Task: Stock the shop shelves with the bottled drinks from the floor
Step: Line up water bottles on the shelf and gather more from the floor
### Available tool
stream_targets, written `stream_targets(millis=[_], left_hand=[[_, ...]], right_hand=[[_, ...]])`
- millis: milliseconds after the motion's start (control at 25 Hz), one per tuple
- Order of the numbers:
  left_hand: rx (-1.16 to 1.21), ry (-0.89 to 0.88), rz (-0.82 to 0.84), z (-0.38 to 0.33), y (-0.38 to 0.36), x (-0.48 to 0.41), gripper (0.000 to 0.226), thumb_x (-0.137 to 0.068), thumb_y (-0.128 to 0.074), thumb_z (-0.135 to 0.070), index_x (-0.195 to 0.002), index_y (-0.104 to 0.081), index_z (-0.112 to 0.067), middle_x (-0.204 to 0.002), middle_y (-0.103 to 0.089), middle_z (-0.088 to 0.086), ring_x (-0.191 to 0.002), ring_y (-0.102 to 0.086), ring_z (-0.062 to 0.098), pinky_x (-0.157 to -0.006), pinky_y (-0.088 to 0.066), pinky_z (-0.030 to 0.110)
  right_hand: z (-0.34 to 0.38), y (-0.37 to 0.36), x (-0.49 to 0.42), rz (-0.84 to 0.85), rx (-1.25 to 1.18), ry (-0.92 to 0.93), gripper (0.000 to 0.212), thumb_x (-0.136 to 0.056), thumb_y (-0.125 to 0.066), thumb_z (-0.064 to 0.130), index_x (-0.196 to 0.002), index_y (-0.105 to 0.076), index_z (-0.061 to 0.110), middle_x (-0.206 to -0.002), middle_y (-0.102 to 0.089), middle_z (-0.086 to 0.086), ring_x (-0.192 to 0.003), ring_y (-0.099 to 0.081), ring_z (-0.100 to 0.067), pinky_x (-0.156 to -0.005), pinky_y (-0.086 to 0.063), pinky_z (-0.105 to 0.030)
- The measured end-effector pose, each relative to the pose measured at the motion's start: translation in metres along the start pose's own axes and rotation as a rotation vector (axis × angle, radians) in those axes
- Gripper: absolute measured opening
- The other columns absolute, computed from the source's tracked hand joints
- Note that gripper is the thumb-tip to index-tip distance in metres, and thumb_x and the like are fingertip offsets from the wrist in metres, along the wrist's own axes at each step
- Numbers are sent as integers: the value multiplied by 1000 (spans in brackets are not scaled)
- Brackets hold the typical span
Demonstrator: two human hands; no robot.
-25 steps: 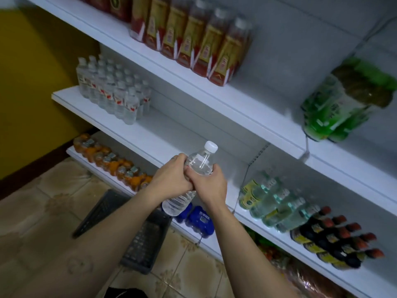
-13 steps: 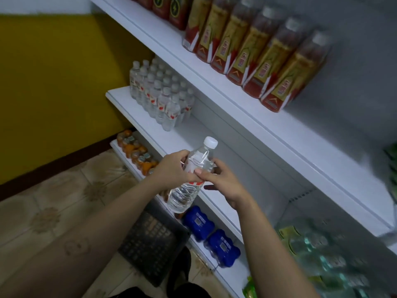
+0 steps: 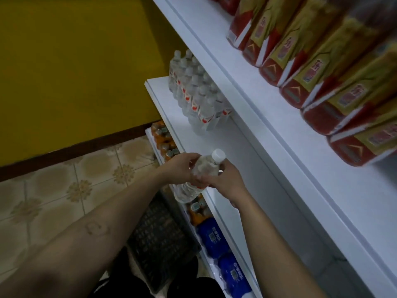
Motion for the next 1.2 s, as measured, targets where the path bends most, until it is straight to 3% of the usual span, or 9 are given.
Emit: stream_targets(millis=[200, 320, 520, 680, 840, 1000, 1200], left_hand=[[67, -47, 82, 41, 22, -65, 67, -66, -88, -34, -125, -59, -23, -118, -64, -10, -111, -57, 10, -97, -46, 32], [145, -63, 71, 67, 33, -105, 73, -70, -85, -38, -134, -51, -22, -129, -56, -8, -123, -50, 12, -102, -40, 27], [241, -55, -24, 108, 31, -175, 78, -78, -80, -34, -143, -40, -22, -141, -48, -3, -125, -48, 14, -94, -38, 20], [222, -99, -39, 124, 8, -211, 75, -83, -74, -35, -146, -34, -24, -145, -44, -3, -129, -44, 16, -102, -39, 27], [68, -138, -3, 135, -11, -233, 78, -87, -69, -35, -150, -25, -25, -150, -37, 1, -135, -39, 21, -108, -39, 40], [97, -141, -32, 141, -19, -245, 77, -87, -68, -35, -150, -25, -25, -150, -37, 0, -136, -38, 20, -109, -38, 40], [199, -93, -110, 155, -16, -244, 73, -88, -69, -31, -148, -29, -25, -148, -38, -4, -135, -38, 16, -110, -38, 37]], right_hand=[[-10, -9, -61, -191, -4, -69, 51, -66, -90, 25, -107, -61, 33, -97, -65, 18, -91, -65, -6, -80, -59, -31], [-21, -7, -109, -359, 17, -153, 57, -55, -91, 38, -105, -64, 31, -98, -71, 10, -90, -70, -12, -81, -60, -41], [-44, 18, -185, -591, 89, -235, 58, -49, -88, 48, -101, -65, 35, -98, -73, 12, -90, -71, -11, -84, -59, -41], [-70, 56, -246, -748, 97, -184, 76, -43, -88, 54, -111, -65, 29, -106, -71, 9, -99, -70, -15, -89, -57, -45], [-77, 80, -288, -822, 84, -164, 87, -46, -90, 45, -125, -60, 23, -117, -63, 9, -110, -64, -19, -93, -56, -45], [-77, 94, -324, -828, 100, -117, 111, -33, -81, 62, -132, -58, 19, -127, -64, 1, -108, -67, -21, -89, -58, -45], [-70, 93, -343, -856, 78, -102, 88, -53, -93, 42, -130, -57, 20, -129, -61, -1, -112, -64, -24, -90, -57, -44]])
Point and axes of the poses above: each hand's wrist, its own x-axis away from the middle knuckle, its own y-axis out of the back of the hand, z = x × y, the point moved 6 cm from there along -x, towards the middle knuckle
